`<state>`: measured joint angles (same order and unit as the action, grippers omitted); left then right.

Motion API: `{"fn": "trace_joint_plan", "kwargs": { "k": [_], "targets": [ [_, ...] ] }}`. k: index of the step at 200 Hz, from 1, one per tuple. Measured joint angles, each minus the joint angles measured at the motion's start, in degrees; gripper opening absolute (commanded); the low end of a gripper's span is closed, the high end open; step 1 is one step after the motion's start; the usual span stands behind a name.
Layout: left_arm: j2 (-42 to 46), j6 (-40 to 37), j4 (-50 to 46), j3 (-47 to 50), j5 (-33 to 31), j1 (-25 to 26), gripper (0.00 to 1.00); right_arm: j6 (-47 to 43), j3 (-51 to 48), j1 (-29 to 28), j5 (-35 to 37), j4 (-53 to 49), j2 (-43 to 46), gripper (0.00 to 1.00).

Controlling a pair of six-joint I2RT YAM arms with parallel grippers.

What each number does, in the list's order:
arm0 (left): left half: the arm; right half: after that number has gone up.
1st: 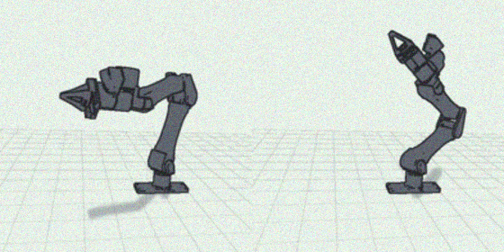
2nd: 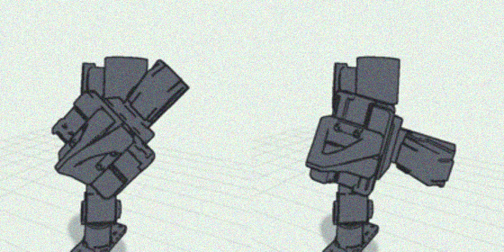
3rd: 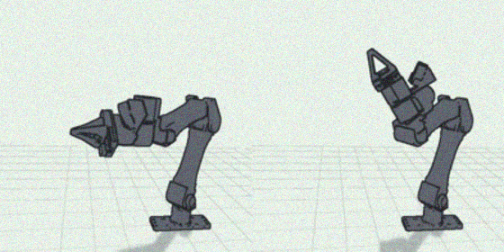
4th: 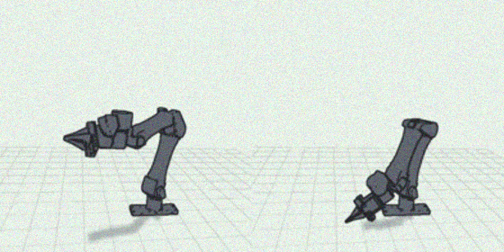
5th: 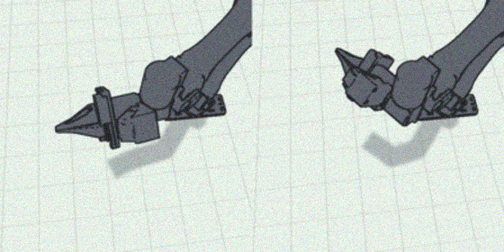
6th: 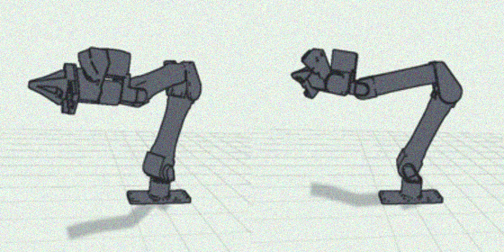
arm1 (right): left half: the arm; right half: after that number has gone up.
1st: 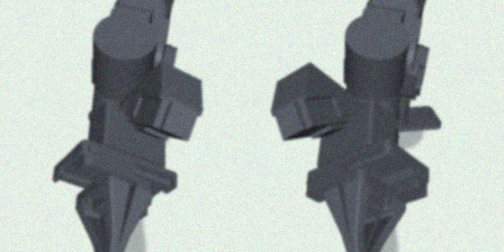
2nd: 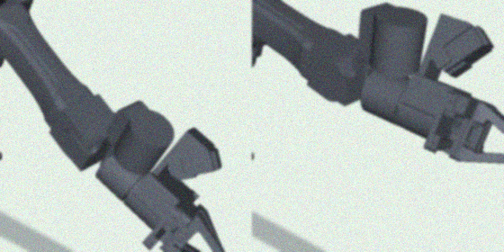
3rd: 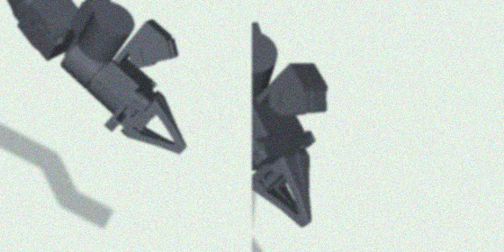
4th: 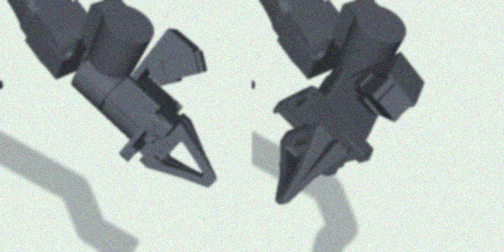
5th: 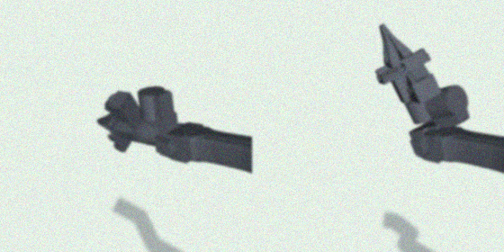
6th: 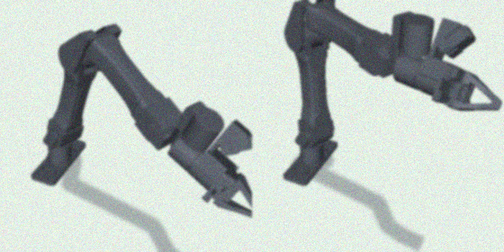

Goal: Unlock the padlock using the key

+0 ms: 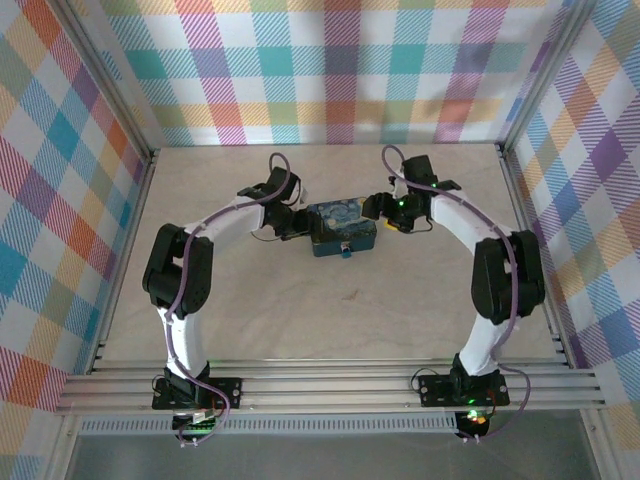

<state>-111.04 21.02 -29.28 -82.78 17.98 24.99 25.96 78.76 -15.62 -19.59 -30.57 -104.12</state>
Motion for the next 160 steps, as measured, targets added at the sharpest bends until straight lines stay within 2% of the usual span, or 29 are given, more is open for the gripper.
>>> {"fn": "trace_joint_plan", "kwargs": {
  "k": [24, 67, 89, 114, 160],
  "targets": [
    [0.0, 0.7, -0.4, 0.0, 0.1, -1.1, 0.57, 0.0, 3.7, 0.0, -0.7, -1.7, -4.0, 0.73],
    [-0.2, 3.0, 3.0, 0.8, 2.6, -2.5, 0.5, -0.2, 5.7, 0.0, -3.9, -2.8, -8.7, 0.6],
    [-1.9, 4.5, 5.3, 0.0, 4.6, -2.7, 0.38, -0.4, 6.0, 0.1, -6.0, -3.1, -10.8, 0.45],
    [-5.1, 5.2, 5.6, -4.7, 5.8, -2.6, 0.31, -0.9, 7.4, 0.4, -6.1, -3.4, -11.0, 0.31],
    [-12.2, 5.1, 4.6, -15.2, 5.2, -3.8, 0.3, -0.7, 14.9, 1.3, -4.6, -5.0, -14.9, 0.28]
  ]
}}
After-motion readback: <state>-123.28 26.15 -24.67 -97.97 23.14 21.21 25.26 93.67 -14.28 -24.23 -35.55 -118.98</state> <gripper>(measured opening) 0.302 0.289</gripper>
